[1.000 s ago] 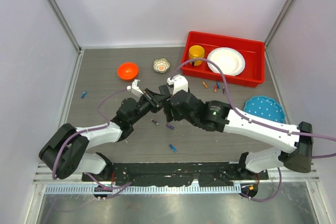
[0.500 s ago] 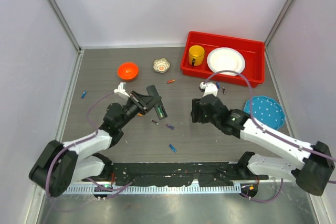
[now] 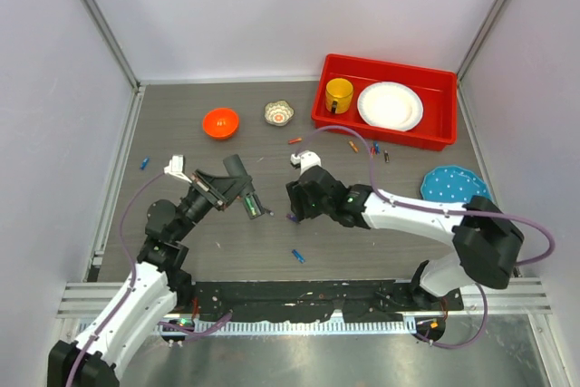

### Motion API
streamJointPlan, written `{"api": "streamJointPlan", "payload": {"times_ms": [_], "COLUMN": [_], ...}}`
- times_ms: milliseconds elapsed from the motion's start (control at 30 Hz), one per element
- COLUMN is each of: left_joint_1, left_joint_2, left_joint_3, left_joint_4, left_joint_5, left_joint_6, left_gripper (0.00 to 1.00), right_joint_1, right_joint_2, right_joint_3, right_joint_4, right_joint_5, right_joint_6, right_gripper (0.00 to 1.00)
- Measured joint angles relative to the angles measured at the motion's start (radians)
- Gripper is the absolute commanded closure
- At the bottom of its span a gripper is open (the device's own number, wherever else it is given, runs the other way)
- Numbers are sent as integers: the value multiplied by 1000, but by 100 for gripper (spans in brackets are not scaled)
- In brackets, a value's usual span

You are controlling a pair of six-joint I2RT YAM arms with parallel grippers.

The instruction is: Load the batteries into the remote control

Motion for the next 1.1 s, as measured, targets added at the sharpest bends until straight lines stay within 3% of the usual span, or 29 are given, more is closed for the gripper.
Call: {"api": "streamJointPlan", "payload": {"times_ms": [233, 433, 600, 1100], "left_joint_1": [38, 40, 40, 40], "left_joint_2": [-82, -102, -126, -140], "left_joint_3": [-78, -130, -134, -153], "left_joint_4": [-76, -79, -75, -47], "left_joint_5": [50, 65, 68, 81], "left_joint_6": [-56, -96, -101, -103], "left_gripper": [99, 100, 100, 100], "right_joint_1": [17, 34, 35, 49], "right_joint_2": [93, 158, 238, 277], "right_joint_3": [68, 69, 102, 111], "right_joint_4": [7, 8, 1, 1], "right_joint_5": [7, 9, 1, -11], "right_joint_6": [-85, -146, -183, -204], "right_gripper": [43, 53, 55, 60]}}
